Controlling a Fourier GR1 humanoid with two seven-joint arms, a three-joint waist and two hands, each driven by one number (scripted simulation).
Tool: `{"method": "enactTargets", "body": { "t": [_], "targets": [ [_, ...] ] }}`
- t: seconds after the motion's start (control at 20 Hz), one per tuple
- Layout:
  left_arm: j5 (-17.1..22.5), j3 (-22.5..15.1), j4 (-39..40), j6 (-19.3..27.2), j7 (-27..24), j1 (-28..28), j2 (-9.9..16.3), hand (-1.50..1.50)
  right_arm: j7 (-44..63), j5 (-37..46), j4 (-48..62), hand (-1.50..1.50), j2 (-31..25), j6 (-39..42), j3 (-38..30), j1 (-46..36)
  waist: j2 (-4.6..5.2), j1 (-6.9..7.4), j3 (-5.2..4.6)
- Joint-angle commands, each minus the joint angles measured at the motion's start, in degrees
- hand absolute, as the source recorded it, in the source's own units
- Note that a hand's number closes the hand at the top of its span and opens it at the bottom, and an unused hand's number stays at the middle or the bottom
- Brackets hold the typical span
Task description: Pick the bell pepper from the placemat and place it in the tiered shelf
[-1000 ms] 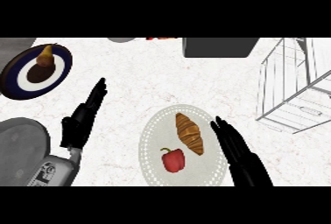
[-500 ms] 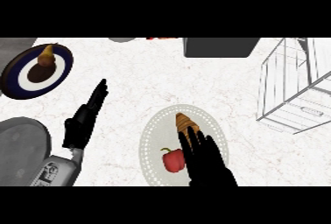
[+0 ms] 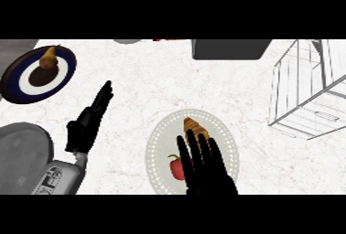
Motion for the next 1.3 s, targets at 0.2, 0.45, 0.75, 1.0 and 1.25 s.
{"method": "enactTargets", "body": {
  "t": [0.2, 0.45, 0.75, 1.0, 1.25],
  "targets": [
    [-0.9, 0.4, -3.7, -0.5, 2.4, 1.4, -0.8, 0.00, 10.5, 3.7, 4.2, -1.50, 7.2, -1.0, 5.9, 0.6, -0.05, 0.25, 0.02],
    [-1.8, 1.3, -4.2, -1.4, 2.8, 2.1, -0.5, 0.00, 5.9, 2.6, 8.0, -1.50, 7.3, -4.4, 3.1, 1.9, 0.02, 0.25, 0.04],
    [-4.1, 0.4, -3.8, -0.3, 3.3, 2.0, -3.4, 0.00, 7.7, 2.9, 10.6, -1.50, 7.4, -5.3, 3.3, 0.7, 0.00, 0.17, 0.04],
    [-3.3, 2.8, -3.6, -3.3, 2.4, 1.4, -2.3, 0.00, 6.4, -0.2, 15.1, -1.50, 7.4, -5.8, 0.0, -2.6, 0.09, 0.26, 0.03],
    [-5.0, 3.1, -1.9, -3.5, 0.5, 2.9, -3.7, 0.00, 8.1, 1.6, 13.1, -1.50, 7.5, -4.7, 3.0, -0.3, 0.04, 0.08, 0.03]
  ]
}}
